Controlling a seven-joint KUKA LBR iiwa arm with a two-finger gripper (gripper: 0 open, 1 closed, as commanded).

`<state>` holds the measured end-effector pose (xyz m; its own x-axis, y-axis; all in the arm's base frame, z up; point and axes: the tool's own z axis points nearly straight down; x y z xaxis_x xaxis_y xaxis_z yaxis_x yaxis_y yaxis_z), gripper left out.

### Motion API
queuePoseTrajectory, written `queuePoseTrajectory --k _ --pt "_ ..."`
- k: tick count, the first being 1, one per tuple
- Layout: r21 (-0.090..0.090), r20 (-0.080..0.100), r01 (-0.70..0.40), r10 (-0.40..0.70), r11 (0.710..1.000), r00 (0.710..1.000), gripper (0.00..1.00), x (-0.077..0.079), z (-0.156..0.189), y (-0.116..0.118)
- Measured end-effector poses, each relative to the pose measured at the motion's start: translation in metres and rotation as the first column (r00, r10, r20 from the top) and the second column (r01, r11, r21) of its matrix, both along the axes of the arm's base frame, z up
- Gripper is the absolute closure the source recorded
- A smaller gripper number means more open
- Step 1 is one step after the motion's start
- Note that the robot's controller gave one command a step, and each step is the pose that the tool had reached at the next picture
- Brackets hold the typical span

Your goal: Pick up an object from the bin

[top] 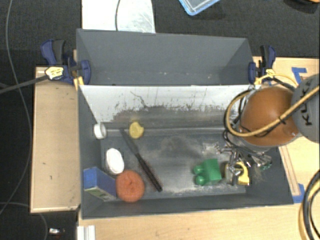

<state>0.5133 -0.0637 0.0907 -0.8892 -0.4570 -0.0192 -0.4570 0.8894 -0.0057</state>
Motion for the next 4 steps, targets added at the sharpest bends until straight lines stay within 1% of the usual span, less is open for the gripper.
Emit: queuePoseTrajectory --k 1,2,3,4 --pt "0.005 -0.002 0.264 -0.264 0.965 0.965 0.0 -0.019 0.005 -0.002" --pt "0.005 -0.003 0.249 -0.249 0.969 0.969 0.0 -0.018 -0.01 -0.002" --pt "0.004 -0.003 0.165 -0.165 0.986 0.986 0.0 -0.024 -0.011 0.003" --pt "0.001 0.003 0.01 -0.01 1.0 1.0 1.0 -0.016 -0.017 -0.003"
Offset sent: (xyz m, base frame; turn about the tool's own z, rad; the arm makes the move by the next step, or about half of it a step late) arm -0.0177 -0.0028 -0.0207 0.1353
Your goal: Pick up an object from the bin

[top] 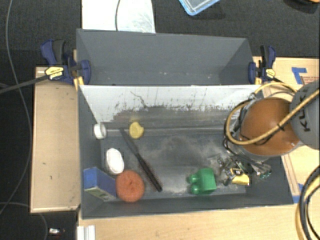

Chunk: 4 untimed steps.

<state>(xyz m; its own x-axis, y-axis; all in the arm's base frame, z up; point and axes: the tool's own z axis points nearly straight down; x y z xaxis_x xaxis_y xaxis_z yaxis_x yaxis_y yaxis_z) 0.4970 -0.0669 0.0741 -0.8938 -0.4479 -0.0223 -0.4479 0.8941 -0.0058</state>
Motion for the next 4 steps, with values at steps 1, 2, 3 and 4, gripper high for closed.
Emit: queuePoseTrajectory --k 1,2,3,4 --pt "0.0 0.0 0.003 -0.003 1.0 1.0 0.0 0.0 0.0 0.0" --pt "0.0 0.0 0.004 -0.004 1.0 1.0 0.0 0.0 0.0 0.0" --pt "0.0 -0.001 -0.045 0.045 0.999 0.999 0.0 -0.008 -0.003 0.02" --pt "-0.003 0.002 -0.16 0.16 0.987 0.987 0.0 -0.015 -0.003 0.052"
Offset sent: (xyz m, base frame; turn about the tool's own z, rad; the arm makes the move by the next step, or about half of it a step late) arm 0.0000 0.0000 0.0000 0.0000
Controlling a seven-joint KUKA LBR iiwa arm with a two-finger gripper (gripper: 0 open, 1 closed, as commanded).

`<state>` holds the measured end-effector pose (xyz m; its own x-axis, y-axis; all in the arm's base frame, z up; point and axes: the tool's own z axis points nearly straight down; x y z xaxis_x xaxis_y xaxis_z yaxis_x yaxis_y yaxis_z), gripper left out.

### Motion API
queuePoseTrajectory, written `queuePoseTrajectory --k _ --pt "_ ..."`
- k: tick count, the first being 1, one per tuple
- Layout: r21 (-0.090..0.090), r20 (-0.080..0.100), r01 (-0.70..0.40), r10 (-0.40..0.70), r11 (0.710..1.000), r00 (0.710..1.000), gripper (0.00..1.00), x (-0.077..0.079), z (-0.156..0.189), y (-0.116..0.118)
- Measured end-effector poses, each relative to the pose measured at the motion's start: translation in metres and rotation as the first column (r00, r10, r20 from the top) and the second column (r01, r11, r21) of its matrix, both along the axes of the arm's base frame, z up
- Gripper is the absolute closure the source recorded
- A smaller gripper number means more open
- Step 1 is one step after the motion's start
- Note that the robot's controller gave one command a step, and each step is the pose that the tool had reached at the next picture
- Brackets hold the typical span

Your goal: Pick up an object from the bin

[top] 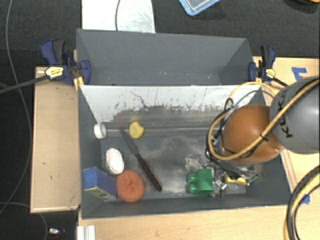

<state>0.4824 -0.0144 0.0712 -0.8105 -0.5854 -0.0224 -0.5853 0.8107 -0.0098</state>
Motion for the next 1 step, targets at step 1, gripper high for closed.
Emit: queuePoseTrajectory --k 1 --pt "0.0 0.007 -0.018 0.018 1.0 1.0 1.0 0.0014 0.0008 -0.0085"
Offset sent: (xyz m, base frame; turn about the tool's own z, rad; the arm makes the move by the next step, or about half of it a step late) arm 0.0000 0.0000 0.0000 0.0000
